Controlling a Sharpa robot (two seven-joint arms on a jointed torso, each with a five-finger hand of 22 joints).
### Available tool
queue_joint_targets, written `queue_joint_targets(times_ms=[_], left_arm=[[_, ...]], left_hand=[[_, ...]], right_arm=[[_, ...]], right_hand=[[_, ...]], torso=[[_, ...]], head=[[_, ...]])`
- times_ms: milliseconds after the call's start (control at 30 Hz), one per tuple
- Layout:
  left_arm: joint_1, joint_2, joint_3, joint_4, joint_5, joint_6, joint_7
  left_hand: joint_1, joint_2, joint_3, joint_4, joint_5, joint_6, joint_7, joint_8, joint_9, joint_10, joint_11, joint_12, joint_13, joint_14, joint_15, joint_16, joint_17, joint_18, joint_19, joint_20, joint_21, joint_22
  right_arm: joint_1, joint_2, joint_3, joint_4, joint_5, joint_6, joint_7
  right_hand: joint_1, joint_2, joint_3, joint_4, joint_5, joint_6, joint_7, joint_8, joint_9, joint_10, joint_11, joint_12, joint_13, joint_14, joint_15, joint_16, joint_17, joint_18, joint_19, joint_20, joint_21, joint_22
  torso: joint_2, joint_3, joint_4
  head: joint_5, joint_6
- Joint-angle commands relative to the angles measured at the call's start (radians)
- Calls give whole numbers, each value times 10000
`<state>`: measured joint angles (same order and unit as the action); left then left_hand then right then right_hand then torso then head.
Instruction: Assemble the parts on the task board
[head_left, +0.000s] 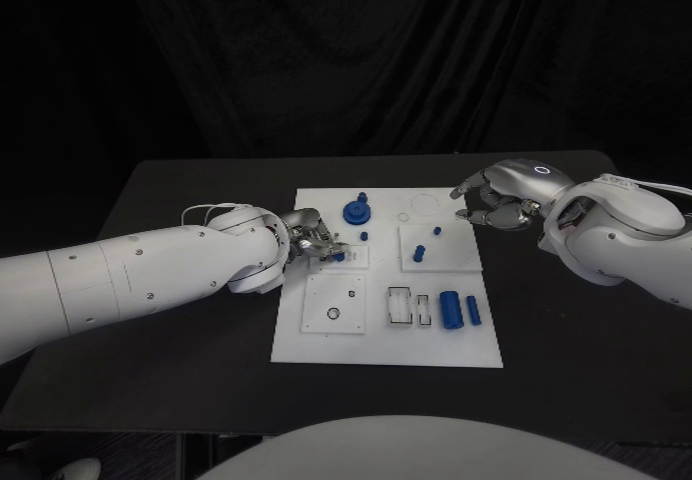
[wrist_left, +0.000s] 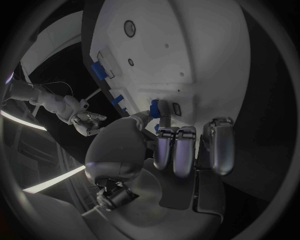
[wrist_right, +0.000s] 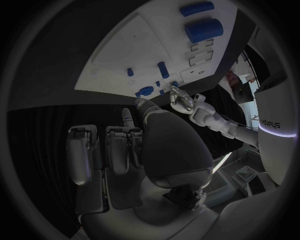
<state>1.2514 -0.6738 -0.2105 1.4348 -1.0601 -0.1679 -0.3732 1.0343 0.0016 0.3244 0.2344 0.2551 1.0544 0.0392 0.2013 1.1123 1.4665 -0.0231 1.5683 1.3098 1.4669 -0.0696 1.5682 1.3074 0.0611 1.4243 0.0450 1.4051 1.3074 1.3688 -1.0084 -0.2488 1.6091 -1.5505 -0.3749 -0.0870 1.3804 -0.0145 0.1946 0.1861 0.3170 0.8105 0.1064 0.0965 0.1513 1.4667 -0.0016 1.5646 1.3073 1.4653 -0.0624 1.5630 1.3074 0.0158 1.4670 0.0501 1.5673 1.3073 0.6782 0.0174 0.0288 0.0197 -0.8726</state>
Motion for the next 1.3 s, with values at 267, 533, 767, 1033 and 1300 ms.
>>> queue_joint_targets(times_ms=[267, 533, 767, 1033, 1300], left_arm=[[-39, -12, -16, 12, 57, -390, 335], [-41, -46, -17, 58, 57, -708, 446], [-55, -124, -18, 144, -256, -1001, 433], [-160, -145, -18, 220, -378, -1044, 404], [-330, -158, -17, 279, -405, -1279, 528]], left_hand=[[456, 105, -7, -136, 381, -59, -64, 110, 214, 1043, -87, 25, 2610, 1039, -59, 26, 2634, -64, 8, -61, -49, 1354], [709, 173, 81, -262, 521, -136, -72, 147, 331, 1043, -97, 25, 2610, 1039, -70, 26, 2634, -64, 11, -75, -60, 1367], [807, 184, 119, -311, 587, -156, -75, 171, 384, 1043, -100, 25, 2610, 1039, -74, 26, 2634, -70, 28, -79, -47, 1386], [825, 173, 118, -321, 579, -155, -74, 182, 401, 1043, -101, 25, 2610, 1039, -76, 26, 2634, -68, 24, -81, -54, 1384], [825, 165, 105, -310, 516, -159, -69, 193, 422, 1043, -97, 25, 2610, 1039, -76, 26, 2634, -69, 29, -83, -52, 1390]], right_arm=[[-39, 16, 6, -8, -20, 156, -172], [-41, 6, 6, 1, -20, 180, -187], [-41, 0, 6, 7, -20, 198, -209], [-41, 3, 6, 9, -20, 236, -243], [-41, -13, 6, 12, -20, 246, -254]], right_hand=[[94, -11, 44, -17, 37, 83, 8, -45, -12, 928, 85, -42, 2483, 1009, 61, -49, 2447, -141, 1000, 54, -22, 2612], [94, -11, 44, -17, 37, 83, 8, -45, -12, 928, 85, -42, 2483, 1009, 61, -49, 2447, -141, 1000, 54, -22, 2612], [94, -11, 44, -17, 37, 83, 8, -45, -12, 928, 85, -42, 2483, 1009, 61, -49, 2447, -141, 1000, 54, -22, 2612], [94, -11, 44, -17, 37, 83, 8, -45, -12, 928, 85, -42, 2483, 1009, 61, -49, 2447, -141, 1000, 54, -22, 2612], [102, -16, 65, -38, 47, 89, 8, -52, -20, 917, 85, -52, 2468, 1006, 61, -57, 2435, -135, 988, 55, -41, 2604]], torso=[[-2, 3, -13], [0, 5, 0], [4, 10, -3], [6, 17, -18], [-2, 12, -8]], head=[[47, 0], [41, 0], [40, 0], [86, 0], [83, 0]])
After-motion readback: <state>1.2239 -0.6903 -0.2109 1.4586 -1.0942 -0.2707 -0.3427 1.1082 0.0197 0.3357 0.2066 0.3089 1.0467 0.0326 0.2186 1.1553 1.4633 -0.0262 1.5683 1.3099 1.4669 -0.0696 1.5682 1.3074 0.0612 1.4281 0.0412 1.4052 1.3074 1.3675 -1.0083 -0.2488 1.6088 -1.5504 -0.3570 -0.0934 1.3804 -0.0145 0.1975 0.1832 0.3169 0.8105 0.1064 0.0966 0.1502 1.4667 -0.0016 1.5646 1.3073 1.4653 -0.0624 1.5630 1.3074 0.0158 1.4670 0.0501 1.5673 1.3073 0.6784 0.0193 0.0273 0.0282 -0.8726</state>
